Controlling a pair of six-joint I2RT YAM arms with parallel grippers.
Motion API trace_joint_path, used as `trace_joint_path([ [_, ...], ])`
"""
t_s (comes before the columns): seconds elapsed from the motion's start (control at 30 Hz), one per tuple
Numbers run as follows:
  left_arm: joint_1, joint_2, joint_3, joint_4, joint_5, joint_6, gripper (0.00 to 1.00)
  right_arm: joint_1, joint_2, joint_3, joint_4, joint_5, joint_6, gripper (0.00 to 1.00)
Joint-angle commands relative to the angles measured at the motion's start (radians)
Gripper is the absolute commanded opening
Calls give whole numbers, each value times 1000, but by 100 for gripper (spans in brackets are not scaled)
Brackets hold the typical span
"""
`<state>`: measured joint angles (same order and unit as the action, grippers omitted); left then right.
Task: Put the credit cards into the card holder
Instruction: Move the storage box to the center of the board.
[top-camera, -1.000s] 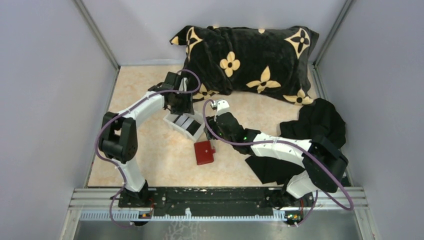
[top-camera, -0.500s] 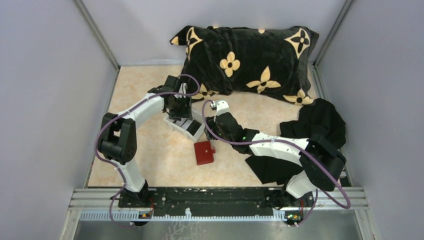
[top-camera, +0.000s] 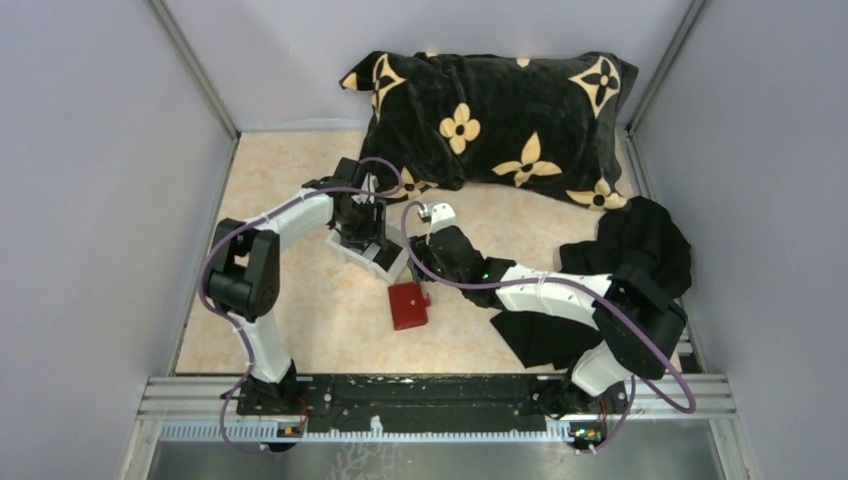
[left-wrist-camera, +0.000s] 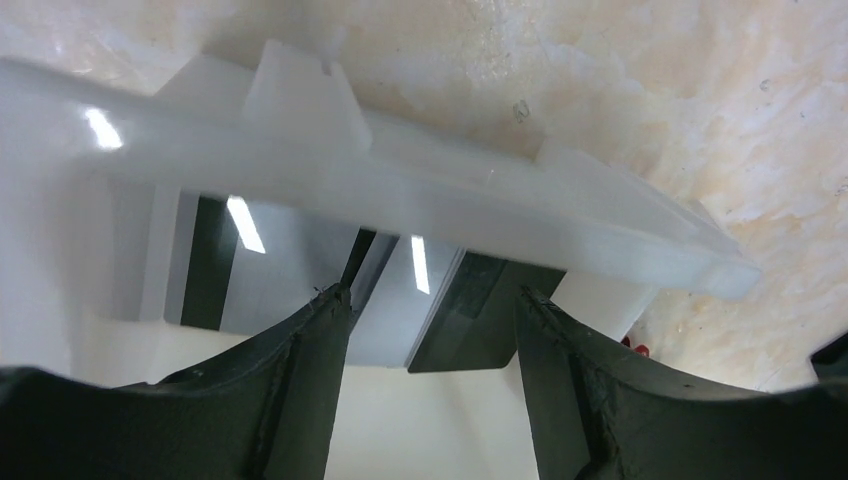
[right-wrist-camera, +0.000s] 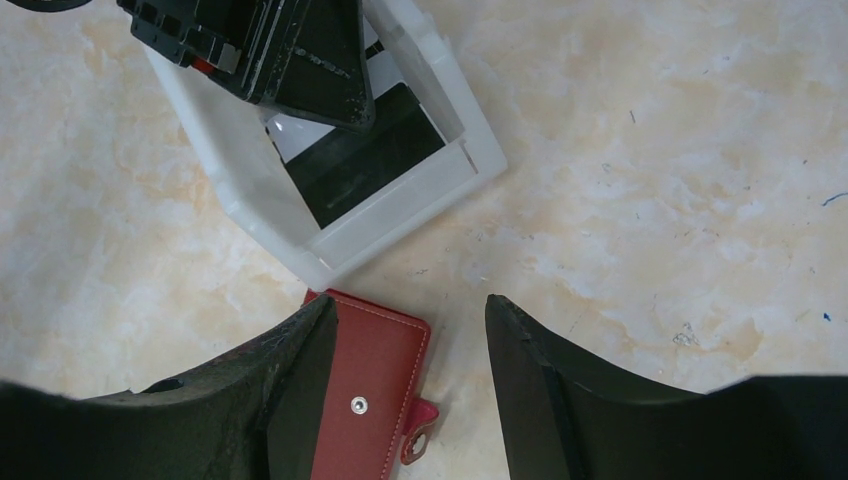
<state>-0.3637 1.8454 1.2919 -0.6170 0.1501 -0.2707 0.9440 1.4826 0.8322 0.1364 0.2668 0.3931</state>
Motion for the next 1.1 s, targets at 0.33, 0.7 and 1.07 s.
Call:
trace_joint_path([
  [0.33,5,53,-17,23,135,28,39,-6,35,31,48,-6,3,57],
  [0.7,5,28,-5,5,244,17,24,-7,15,12,52,-1,9,57],
  [1.07,5,-28,3,15,329,-27,21,-7,5,3,58,-1,9,57],
])
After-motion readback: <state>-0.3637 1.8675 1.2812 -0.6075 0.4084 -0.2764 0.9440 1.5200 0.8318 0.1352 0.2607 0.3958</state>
